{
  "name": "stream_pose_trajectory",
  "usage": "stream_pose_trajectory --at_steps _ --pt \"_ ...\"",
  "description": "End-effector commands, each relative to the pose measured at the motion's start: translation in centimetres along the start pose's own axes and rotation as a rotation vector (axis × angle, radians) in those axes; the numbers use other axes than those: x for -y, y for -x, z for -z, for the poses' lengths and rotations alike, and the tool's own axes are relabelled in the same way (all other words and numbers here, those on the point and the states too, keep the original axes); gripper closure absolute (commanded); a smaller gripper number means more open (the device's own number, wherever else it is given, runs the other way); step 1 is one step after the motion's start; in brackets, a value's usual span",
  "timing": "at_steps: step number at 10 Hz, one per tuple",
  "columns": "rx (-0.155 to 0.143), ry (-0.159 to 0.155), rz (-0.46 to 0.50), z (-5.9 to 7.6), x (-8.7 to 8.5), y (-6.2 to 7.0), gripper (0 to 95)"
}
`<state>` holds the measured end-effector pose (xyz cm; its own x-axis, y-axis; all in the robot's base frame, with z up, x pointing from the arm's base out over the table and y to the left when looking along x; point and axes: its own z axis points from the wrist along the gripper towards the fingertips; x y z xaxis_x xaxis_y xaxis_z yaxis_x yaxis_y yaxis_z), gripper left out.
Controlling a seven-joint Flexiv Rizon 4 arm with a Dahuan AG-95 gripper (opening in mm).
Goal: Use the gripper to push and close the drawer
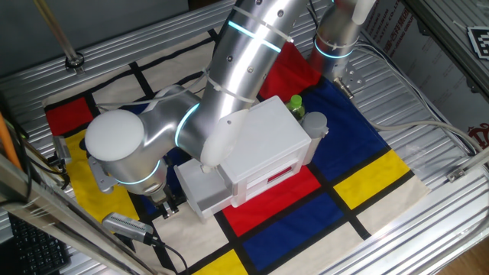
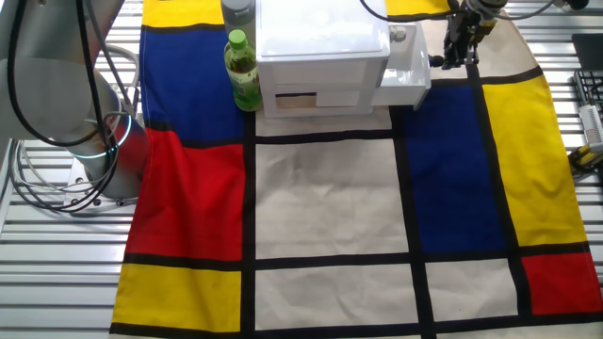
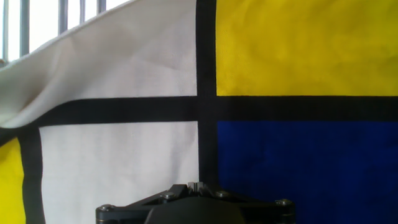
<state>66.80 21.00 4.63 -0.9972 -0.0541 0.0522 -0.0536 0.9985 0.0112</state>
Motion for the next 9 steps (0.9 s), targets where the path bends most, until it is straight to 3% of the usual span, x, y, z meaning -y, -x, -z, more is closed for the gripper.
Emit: stream_pose_trajectory --at_steps 1,9 --pt "0.003 0.002 0.000 0.03 0.04 -0.15 95.0" --pt "0.001 0.007 0.004 0.04 0.04 -0.70 95.0"
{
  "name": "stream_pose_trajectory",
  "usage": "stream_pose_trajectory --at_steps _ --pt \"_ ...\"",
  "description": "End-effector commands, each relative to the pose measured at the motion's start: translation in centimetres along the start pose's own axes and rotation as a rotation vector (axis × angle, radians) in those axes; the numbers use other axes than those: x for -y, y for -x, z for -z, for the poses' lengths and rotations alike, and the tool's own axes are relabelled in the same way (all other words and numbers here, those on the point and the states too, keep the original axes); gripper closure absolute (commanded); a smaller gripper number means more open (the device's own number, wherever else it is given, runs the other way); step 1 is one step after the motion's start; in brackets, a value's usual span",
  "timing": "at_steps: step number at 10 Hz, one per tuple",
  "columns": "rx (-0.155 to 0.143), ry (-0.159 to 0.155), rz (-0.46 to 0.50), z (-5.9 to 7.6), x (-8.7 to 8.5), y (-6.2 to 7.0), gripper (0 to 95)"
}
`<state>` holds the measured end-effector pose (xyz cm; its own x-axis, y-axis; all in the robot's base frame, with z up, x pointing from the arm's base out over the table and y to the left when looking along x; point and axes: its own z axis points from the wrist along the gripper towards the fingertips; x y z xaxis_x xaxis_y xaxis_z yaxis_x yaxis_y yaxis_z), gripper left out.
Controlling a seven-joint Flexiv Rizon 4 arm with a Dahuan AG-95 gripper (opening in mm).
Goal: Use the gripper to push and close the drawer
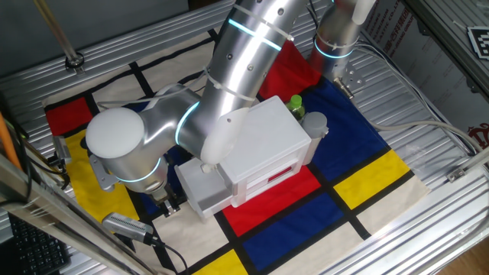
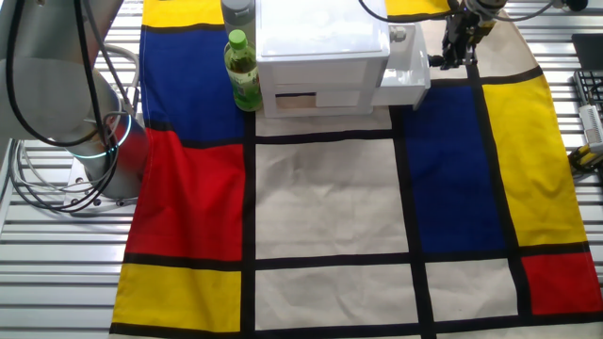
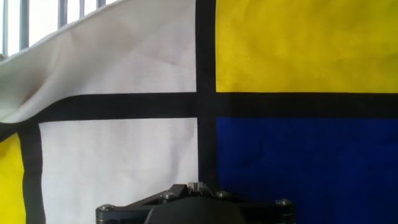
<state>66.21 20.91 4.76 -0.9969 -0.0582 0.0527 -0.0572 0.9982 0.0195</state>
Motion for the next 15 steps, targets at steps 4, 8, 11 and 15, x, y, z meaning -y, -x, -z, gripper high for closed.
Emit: stream_pose_trajectory --at_steps 4,8,11,15 --pt "0.002 -0.001 0.001 -0.2 -0.2 -0.4 95.0" --pt "0.000 0.000 0.003 -0.1 -0.1 -0.7 95.0" --pt "0.001 0.000 0.004 -0.2 0.0 -1.0 95.0" --pt "0.000 0.000 0.005 -0.1 0.2 -1.3 95.0"
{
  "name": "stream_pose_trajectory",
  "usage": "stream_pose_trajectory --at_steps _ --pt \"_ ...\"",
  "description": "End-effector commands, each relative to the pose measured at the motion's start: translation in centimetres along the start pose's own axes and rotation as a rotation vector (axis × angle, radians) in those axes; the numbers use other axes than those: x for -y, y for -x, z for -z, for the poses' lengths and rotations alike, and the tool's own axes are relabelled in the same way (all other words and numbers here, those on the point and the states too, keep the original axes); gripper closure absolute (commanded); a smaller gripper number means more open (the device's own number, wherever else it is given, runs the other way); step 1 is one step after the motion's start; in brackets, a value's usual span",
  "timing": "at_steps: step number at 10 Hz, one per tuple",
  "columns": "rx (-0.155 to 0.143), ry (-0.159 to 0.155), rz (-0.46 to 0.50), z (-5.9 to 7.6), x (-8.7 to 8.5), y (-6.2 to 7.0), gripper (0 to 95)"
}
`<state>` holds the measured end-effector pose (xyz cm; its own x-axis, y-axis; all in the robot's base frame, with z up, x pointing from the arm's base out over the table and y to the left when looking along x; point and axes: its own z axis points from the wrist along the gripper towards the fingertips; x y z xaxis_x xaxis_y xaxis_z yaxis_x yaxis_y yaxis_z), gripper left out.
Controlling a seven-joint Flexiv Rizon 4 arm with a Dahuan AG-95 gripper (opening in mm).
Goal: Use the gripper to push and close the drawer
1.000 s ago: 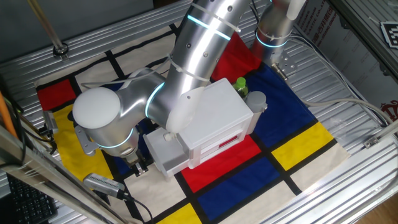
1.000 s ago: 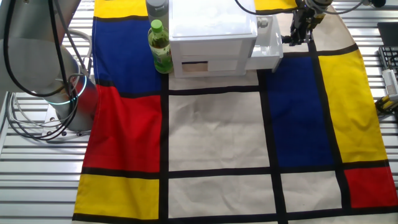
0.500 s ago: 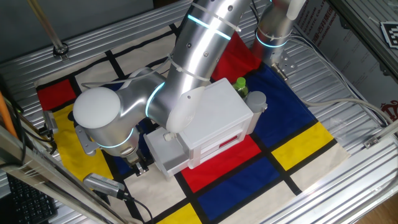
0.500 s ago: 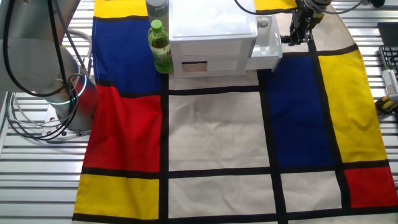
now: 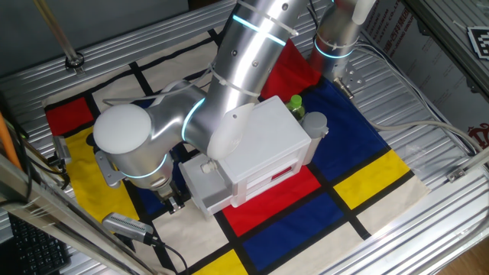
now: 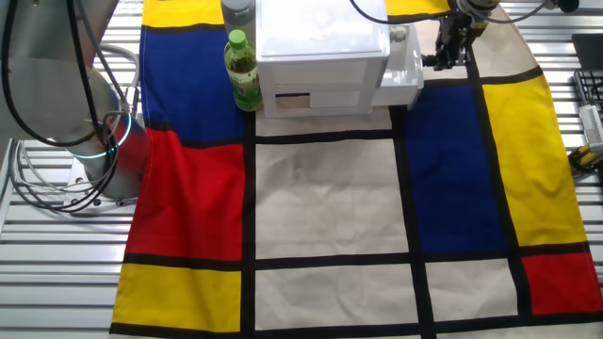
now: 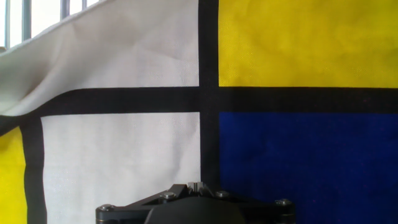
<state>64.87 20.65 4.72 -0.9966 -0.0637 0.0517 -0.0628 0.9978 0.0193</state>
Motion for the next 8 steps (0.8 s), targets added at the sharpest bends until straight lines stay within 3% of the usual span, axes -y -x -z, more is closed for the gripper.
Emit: stream_pose_trajectory --at_steps 1,8 --pt "-0.001 0.000 0.001 -0.04 0.04 -0.06 95.0" --pt "-0.005 0.002 0.003 0.27 0.22 -0.72 95.0"
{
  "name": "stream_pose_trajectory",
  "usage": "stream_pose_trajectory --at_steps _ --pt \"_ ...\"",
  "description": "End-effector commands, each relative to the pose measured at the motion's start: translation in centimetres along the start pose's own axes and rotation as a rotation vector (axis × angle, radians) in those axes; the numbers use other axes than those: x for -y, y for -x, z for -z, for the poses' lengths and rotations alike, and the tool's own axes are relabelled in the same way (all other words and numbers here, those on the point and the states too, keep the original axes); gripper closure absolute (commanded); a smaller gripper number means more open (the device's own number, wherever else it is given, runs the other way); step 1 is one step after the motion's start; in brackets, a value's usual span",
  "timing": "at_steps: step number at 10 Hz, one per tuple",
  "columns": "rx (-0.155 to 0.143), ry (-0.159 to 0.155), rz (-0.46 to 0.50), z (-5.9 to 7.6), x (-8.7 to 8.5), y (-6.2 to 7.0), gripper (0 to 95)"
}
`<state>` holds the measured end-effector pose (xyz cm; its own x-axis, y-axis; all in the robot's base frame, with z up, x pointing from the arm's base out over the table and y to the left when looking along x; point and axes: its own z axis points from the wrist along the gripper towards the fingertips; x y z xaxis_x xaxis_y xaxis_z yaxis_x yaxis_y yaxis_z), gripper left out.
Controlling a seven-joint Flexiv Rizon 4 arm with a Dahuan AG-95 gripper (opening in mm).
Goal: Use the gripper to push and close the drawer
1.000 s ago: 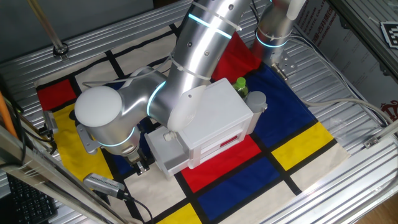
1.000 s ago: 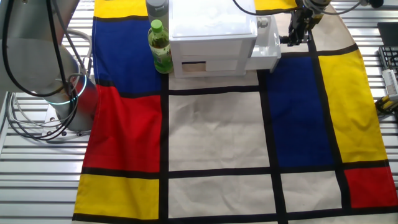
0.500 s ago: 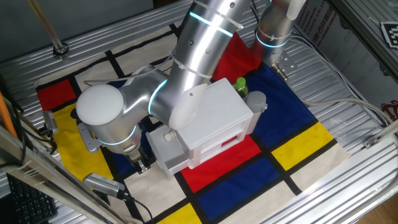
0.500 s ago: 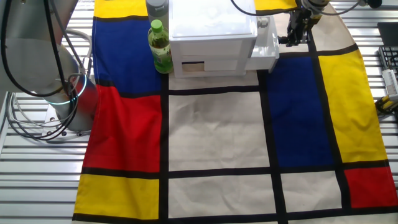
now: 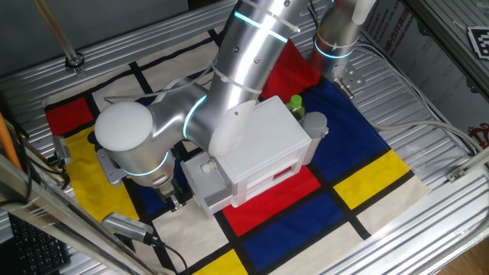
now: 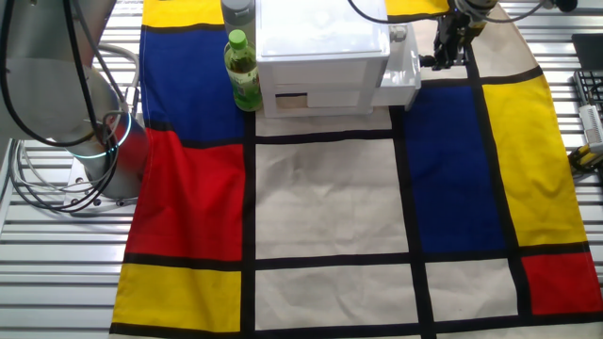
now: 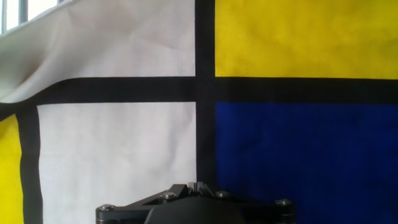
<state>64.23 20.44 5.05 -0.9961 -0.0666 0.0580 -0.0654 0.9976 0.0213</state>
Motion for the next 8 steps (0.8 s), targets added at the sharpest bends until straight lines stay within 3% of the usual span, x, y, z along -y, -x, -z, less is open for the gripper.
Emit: stream_pose_trajectory --at_steps 1,8 --pt "0.002 0.001 0.001 -0.04 0.08 -0.10 95.0" --pt "-0.001 0.004 0.006 0.04 0.26 -0.89 95.0"
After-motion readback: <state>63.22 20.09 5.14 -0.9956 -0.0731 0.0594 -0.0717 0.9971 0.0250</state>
